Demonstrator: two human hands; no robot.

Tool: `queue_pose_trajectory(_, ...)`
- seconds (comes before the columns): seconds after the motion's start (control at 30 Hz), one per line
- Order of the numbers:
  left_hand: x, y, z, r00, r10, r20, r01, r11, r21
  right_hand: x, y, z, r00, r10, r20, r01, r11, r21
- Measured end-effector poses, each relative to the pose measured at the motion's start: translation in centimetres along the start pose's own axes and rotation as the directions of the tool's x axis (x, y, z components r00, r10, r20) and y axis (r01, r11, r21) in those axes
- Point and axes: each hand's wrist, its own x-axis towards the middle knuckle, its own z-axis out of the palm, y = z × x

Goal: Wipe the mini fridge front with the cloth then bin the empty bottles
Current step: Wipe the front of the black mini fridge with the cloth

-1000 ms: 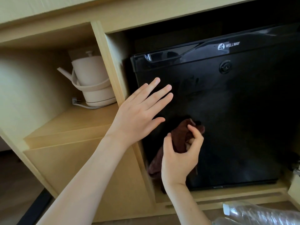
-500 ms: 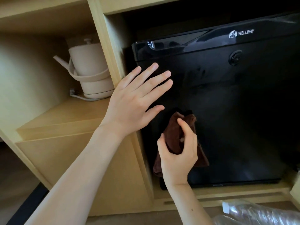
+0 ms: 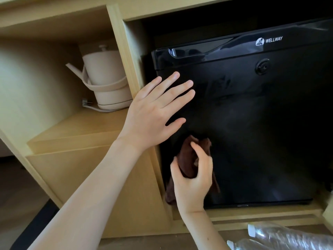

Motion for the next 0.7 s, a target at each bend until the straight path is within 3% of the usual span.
queue_pose_trajectory(0.2,-0.1,-0.1,0.0,1.0,-0.003,0.016,0.003,1.0,-0.002,-0.2,1.1,0.1,0.996,-0.049,0.081,0.051,0.999,-0.019)
queue_pose_trajectory(0.3,-0.1,-0.1,0.0,1.0,-0.001,0.028,0.001,1.0,0.006,-3.8,4.1,-1.7,0.994,0.043,0.1,-0.033,0.995,-0.097)
queue_pose_trajectory(0.47,0.1,0.1,-0.2,1.0,-0.013,0.022,0.013,1.0,-0.001,-6.0,4.7,-2.0,0.969,0.245,-0.003,-0.245,0.966,-0.084)
queue_pose_trajectory(0.6,0.1,0.2,-0.1,1.0,-0.014,0.013,0.014,1.0,-0.003,-3.3,2.4,-0.4,0.96,0.267,-0.089,-0.263,0.963,0.05)
queue_pose_trajectory(0.7,0.0,0.1,0.0,1.0,-0.017,-0.003,0.017,1.0,0.001,-1.3,1.3,0.3,0.979,0.18,-0.097,-0.177,0.983,0.044)
